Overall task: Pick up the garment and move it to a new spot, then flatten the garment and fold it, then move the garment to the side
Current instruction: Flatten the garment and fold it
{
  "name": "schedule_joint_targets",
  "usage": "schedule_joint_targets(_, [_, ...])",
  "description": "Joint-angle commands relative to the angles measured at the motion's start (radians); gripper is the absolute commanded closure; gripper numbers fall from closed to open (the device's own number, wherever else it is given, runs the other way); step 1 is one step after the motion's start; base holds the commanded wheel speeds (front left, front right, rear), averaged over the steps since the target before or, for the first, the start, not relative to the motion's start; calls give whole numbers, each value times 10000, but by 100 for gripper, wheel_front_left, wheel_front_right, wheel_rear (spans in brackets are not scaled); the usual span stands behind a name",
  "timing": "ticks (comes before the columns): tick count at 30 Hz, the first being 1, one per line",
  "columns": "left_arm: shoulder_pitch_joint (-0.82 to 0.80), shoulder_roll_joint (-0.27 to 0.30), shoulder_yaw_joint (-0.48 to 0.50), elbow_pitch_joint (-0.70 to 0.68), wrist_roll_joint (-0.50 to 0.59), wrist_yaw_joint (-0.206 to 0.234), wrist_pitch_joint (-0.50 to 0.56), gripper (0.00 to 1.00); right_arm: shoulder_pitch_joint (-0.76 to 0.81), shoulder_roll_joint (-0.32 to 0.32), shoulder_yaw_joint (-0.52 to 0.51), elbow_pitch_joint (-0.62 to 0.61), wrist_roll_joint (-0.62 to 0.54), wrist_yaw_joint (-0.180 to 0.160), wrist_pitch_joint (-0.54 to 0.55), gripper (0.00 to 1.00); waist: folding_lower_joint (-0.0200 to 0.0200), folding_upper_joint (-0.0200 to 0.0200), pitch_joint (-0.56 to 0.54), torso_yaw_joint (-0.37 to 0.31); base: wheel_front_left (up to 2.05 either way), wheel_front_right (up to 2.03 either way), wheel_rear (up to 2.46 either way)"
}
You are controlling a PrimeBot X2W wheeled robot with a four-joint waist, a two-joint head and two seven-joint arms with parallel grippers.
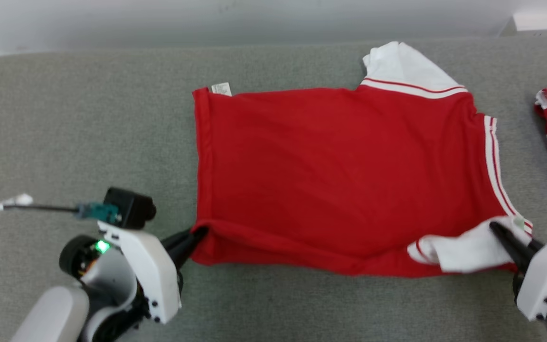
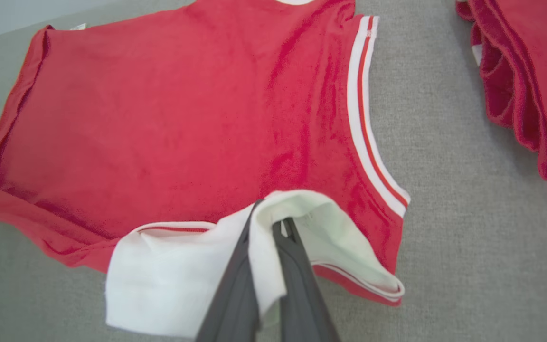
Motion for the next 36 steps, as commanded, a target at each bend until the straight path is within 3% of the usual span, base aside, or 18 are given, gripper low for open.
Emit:
schedule_joint_targets(1, [-140, 34, 50, 40, -60, 27, 45, 100, -211, -83, 23, 43, -129, 1, 30, 100, -1, -1, 235, 141, 0, 0, 0])
schedule_joint_targets(6, [-1004, -28, -25, 566, -254, 99, 759, 100, -1512, -213, 399, 728, -623, 1, -48, 100, -1, -1, 528, 240, 0, 0, 0])
schedule_joint_targets(12, [-1540, 18, -149, 1156, 49, 41, 633, 100, -2293, -371, 812, 1623, -1044, 1, -870, 100, -1, -1, 738, 269, 0, 0, 0])
schedule_joint_targets(13, [-1595, 8, -157, 1258, 87, 43, 577, 85, -2382, -399, 862, 1764, -1121, 1, -1030, 100, -1, -1, 747, 275, 0, 0, 0])
schedule_joint_targets(14, [-1626, 6, -205, 1361, 93, 12, 557, 80, -2431, -402, 913, 1910, -1167, 1, -1161, 100, -1, -1, 750, 279, 0, 0, 0])
schedule_joint_targets(15, [-1652, -9, -224, 1429, 78, 3, 520, 56, -2452, -363, 931, 2049, -1204, 1, -1302, 89, -1, -1, 749, 283, 0, 0, 0])
schedule_joint_targets(16, [-1696, -35, -202, 1503, 65, -4, 436, 22, -2497, -326, 912, 2147, -1255, 1, -1500, 42, -1, -1, 751, 282, 0, 0, 0])
schedule_joint_targets(17, [-1741, -55, -197, 1575, 80, -16, 351, 0, -2545, -331, 926, 2223, -1304, 1, -1690, 0, -1, -1, 748, 280, 0, 0, 0])
schedule_joint_targets(24, [-1275, -40, 332, 1221, -183, 154, -500, 0, -2074, -421, 739, 2133, -1261, 1, -2790, 0, -1, -1, 360, 182, 0, 0, 0])
schedule_joint_targets(32, [576, 95, 199, -775, -206, 557, -428, 0, -325, -1584, 593, 892, -1243, 1, -2541, 0, -1, -1, 287, 158, 0, 0, 0])
schedule_joint_targets(36, [862, 249, -119, -891, 410, 752, -416, 0, 189, -2006, 459, 894, -1531, 2, -2614, 0, -1, -1, 581, 164, 0, 0, 0])
